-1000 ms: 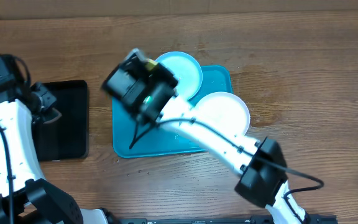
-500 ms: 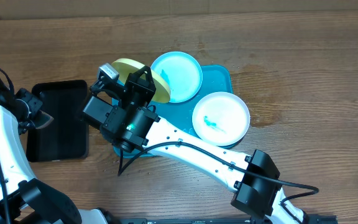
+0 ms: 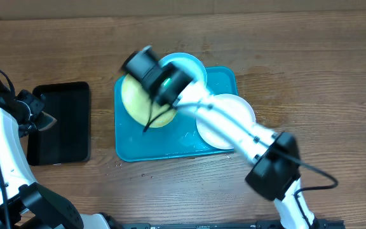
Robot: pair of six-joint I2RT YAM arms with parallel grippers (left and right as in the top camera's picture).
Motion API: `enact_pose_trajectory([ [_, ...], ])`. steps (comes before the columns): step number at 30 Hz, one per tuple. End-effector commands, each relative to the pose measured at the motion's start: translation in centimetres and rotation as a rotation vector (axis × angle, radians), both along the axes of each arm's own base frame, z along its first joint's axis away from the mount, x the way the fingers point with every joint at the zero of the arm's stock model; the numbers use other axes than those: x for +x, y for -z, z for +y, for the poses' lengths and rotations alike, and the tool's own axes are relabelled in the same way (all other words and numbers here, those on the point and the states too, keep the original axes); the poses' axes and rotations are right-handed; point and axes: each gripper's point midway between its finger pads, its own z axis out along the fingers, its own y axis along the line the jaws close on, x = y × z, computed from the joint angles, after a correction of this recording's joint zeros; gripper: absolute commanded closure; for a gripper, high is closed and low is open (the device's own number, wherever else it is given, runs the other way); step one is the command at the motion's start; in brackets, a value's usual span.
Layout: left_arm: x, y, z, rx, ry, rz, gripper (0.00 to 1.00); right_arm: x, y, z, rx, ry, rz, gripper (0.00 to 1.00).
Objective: Clean dirty plates on tray and stack at the side
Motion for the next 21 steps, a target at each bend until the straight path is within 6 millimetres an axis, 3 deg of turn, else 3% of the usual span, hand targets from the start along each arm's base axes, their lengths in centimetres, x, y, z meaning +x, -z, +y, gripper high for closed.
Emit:
enact_pose_trajectory([
  [1,0.2,0.4,-0.3,-0.02,-0.006,-0.006,0.96,1.9,-4.6,-2.8,0.381,0.163,0.147,0.96],
  [5,0.2,0.4,-0.4,-0.025,-0.003,-0.009,0.96,4.6,-5.0,-9.6,0.499,0.286,0.258,0.96],
  [10,0.2,0.4,-0.4,-0.025,-0.003,-0.01,0.96,6.4,-3.1,-22.1,0.516,0.568,0.336,0.96],
  [12,0.3,0.3,-0.3,-0.023,-0.003,-0.013,0.96,6.5,-2.6,-26.8,0.519,0.674,0.346,0.96],
  [17,0.4,0.3,-0.3,-0.022,-0.003,-0.015,0.96,5.8,-0.8,-36.2,0.539,0.89,0.357,0.96],
  [21,0.5,0.3,-0.5,-0.033,0.003,-0.024,0.96,4.6,1.6,-41.4,0.55,1.016,0.379,0.96],
])
